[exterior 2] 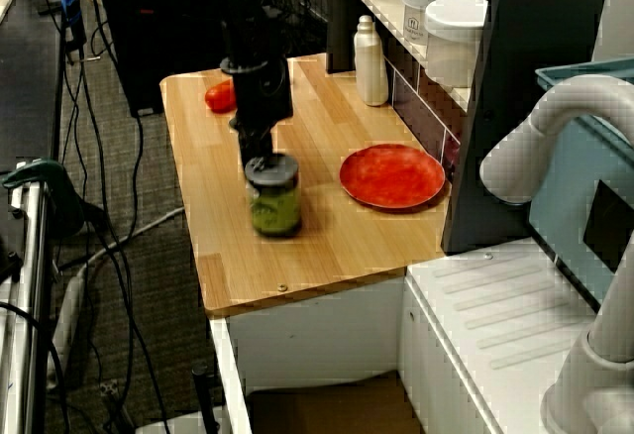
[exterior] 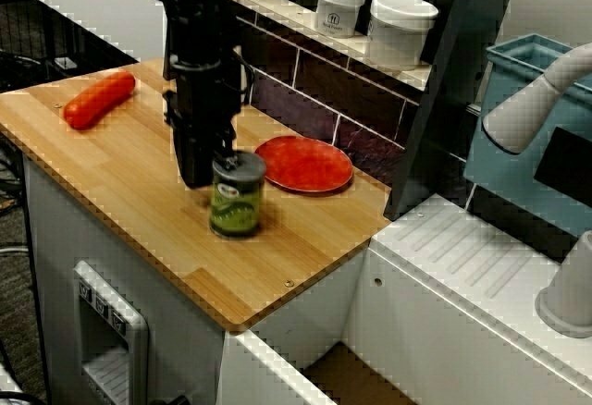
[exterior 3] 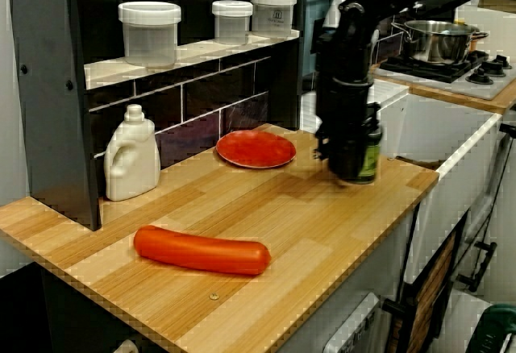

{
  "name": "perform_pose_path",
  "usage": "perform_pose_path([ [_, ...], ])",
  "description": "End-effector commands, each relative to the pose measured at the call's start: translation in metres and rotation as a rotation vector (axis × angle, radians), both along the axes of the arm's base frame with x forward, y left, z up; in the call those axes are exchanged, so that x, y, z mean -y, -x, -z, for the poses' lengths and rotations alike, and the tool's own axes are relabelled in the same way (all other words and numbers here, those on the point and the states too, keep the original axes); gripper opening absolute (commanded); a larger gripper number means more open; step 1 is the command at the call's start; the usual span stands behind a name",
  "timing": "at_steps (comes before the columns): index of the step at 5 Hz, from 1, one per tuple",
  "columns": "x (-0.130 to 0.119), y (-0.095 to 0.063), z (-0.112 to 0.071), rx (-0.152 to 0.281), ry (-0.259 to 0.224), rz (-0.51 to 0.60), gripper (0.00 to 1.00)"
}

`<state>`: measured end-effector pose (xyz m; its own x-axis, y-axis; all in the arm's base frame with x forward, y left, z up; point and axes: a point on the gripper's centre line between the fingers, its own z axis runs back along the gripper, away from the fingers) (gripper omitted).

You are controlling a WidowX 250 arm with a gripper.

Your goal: Push into sink

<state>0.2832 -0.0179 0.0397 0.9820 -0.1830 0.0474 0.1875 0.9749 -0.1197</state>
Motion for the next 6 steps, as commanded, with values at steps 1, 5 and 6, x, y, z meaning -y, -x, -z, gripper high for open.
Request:
perform_pose_path([
  [1,0.046,0.016,-0.013,-0.057,0.102,-0.008,0.00],
  [5,0.131,0.063,-0.011,-0.150,0.222,-0.054,0.00],
  [6,0.176,0.091,-0.025,-0.178,0.259,-0.017,0.00],
])
